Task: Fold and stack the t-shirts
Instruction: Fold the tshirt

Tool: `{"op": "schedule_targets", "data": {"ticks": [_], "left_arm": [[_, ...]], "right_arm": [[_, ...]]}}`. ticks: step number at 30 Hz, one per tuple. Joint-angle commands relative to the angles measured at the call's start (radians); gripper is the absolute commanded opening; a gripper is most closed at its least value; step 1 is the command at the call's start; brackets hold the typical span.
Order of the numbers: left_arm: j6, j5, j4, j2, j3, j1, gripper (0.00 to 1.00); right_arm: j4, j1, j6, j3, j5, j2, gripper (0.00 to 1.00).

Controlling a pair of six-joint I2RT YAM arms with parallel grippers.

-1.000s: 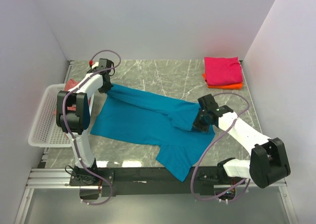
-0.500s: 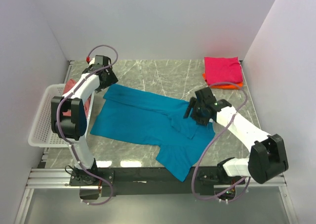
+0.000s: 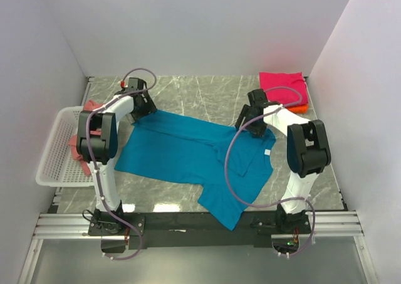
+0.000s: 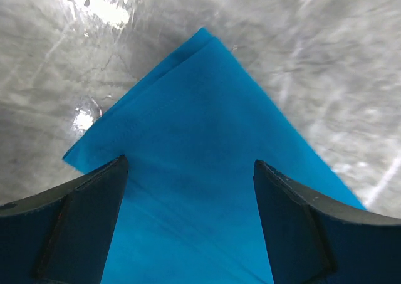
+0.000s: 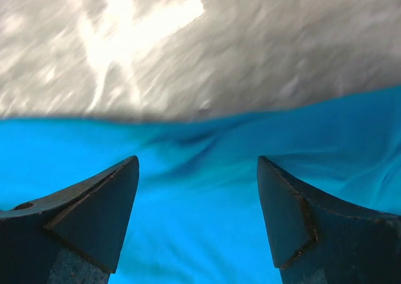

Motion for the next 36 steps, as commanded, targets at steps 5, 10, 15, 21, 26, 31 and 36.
{"op": "schedule_targets", "data": {"ticks": [5, 10, 15, 21, 26, 31, 36], "left_arm": [[-0.012, 0.018, 0.047, 0.015, -0.026, 0.041, 0.87], [-0.030, 0.009, 0.053, -0.008, -0.077, 0.052, 0.87], [-0.046, 0.020, 0.055, -0.017, -0.111, 0.052, 0.87], [-0.093, -0.002, 0.020, -0.002, -0.088, 0.054, 0.87], [-0.193, -0.037, -0.025, -0.030, -0.094, 0.057, 0.87], [-0.294, -0.068, -0.051, -0.065, -0.129, 0.057, 0.87], [-0.308, -0.045, -0.026, -0.088, -0.137, 0.055, 0.87]], "right_arm": [[-0.001, -0.140, -0.022, -0.049, -0.009, 0.019, 0.82], [0.016, -0.190, -0.054, -0.135, -0.023, -0.006, 0.82], [0.020, -0.194, -0.067, -0.142, -0.023, -0.001, 0.81], [-0.006, -0.193, -0.135, 0.001, -0.021, 0.054, 0.81], [-0.042, -0.194, -0.190, 0.174, -0.023, 0.183, 0.81], [-0.082, -0.208, -0.218, 0.328, -0.047, 0.288, 0.81], [-0.090, -0.220, -0.229, 0.392, -0.064, 0.332, 0.81]]}}
